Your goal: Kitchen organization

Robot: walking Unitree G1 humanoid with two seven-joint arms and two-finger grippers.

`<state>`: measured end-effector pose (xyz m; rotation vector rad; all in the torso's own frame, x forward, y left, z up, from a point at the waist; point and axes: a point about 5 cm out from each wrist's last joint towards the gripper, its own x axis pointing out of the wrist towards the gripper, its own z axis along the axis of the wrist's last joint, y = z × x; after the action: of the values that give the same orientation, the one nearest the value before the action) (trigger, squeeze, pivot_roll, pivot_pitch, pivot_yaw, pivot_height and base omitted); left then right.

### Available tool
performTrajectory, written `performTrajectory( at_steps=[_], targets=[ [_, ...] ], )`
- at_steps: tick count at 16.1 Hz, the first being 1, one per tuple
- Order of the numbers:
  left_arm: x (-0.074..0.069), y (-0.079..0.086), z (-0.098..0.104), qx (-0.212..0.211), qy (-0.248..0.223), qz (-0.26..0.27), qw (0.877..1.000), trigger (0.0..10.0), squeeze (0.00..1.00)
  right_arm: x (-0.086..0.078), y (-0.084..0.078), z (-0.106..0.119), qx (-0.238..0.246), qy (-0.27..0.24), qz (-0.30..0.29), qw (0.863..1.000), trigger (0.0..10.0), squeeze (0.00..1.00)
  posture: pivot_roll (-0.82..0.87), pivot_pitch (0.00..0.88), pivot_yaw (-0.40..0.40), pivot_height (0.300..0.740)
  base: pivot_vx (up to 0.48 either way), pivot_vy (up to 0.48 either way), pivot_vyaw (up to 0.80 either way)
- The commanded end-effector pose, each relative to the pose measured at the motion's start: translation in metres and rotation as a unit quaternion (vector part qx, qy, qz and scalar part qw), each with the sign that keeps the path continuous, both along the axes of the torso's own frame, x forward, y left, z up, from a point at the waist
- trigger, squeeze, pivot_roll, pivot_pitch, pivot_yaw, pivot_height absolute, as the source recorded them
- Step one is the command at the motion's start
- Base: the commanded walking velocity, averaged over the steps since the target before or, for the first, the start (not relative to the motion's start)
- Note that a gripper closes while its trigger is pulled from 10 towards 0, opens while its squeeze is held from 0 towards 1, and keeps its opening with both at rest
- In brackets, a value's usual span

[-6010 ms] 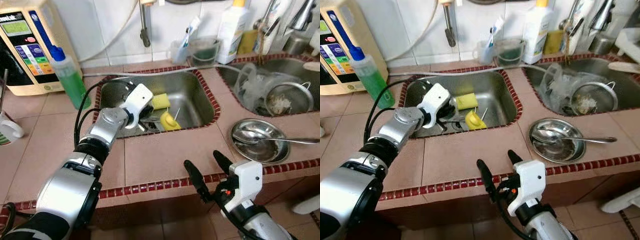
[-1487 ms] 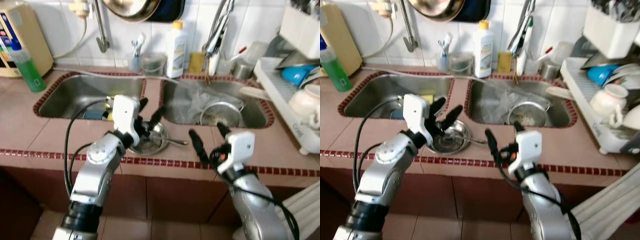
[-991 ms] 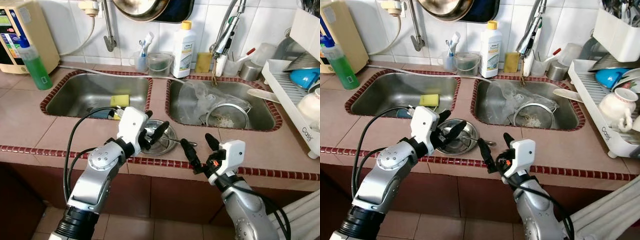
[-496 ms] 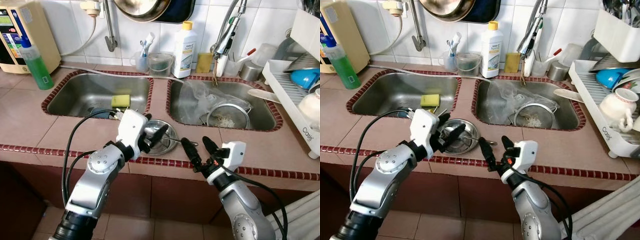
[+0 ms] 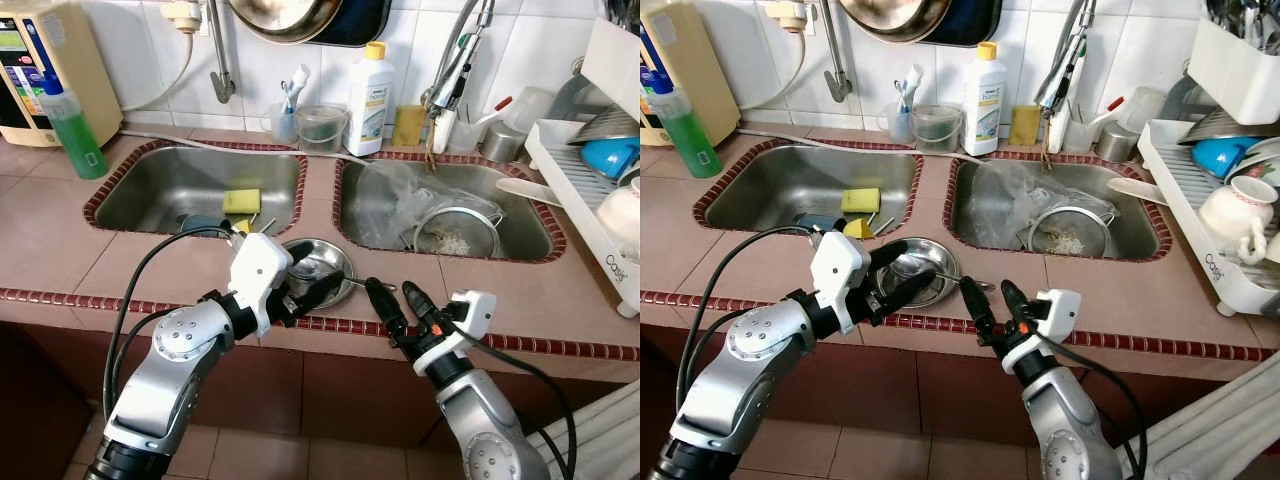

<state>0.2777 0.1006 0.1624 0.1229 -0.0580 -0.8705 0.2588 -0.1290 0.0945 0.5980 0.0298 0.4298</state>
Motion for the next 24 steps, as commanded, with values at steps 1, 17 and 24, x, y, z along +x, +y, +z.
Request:
performTrajectory(
  at_steps=[1, 17, 24],
  targets=[
    [-0.003, -0.001, 0.005, -0.004, -0.002, -0.008, 1.0, 10.0, 0.0, -0.001, -0.001, 0.002, 0.022, 0.001, 0.003, 1.0, 10.0, 0.0, -0.12, 0.0, -0.002, 0.74, 0.0, 0.0, 0.0],
    [-0.017, -0.009, 0.014, -0.009, -0.004, -0.041, 0.999, 10.0, 0.0, 0.023, -0.007, -0.004, 0.215, 0.066, 0.005, 0.974, 10.0, 0.0, -0.09, 0.0, -0.008, 0.74, 0.0, 0.0, 0.0],
    [-0.018, -0.009, 0.017, -0.008, -0.004, -0.04, 0.999, 10.0, 0.0, 0.038, 0.003, -0.013, 0.291, 0.103, 0.022, 0.951, 10.0, 0.0, -0.09, 0.004, -0.006, 0.74, 0.0, 0.0, 0.0]
  ],
)
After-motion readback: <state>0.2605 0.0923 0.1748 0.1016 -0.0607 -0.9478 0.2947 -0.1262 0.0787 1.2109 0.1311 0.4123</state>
